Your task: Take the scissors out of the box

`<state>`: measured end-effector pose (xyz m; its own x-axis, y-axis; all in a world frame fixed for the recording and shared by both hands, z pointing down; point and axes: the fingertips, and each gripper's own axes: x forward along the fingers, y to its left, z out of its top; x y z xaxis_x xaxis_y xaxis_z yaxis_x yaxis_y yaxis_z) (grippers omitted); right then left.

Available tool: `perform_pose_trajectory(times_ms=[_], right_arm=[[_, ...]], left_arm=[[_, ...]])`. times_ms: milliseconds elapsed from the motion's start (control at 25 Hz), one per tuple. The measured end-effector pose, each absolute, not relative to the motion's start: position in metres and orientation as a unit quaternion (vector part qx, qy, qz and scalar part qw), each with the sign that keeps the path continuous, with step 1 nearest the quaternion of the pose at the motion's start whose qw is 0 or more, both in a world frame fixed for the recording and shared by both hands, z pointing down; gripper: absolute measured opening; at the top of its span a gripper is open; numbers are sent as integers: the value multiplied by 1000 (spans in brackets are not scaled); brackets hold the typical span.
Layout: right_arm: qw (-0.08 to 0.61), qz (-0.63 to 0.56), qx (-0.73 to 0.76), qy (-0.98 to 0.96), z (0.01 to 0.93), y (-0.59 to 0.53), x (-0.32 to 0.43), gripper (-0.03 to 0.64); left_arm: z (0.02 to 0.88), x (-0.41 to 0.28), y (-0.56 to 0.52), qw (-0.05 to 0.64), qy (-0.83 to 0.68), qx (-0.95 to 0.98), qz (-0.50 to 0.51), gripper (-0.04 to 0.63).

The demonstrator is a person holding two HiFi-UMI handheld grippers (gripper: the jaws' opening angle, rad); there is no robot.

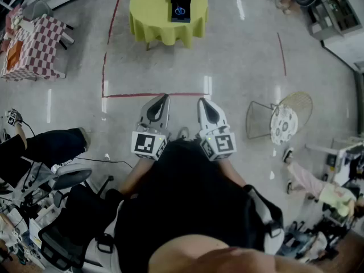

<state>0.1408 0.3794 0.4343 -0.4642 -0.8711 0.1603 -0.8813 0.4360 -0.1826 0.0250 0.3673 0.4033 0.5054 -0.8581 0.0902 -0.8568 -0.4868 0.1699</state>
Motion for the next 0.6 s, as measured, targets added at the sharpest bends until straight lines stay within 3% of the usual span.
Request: perform_pose_trajectory(times_ms=[600], right_arm=[[15,125,522,-843,432,383,122,-3]], left_arm=[[411,10,372,103,-489,866,-5,-3]])
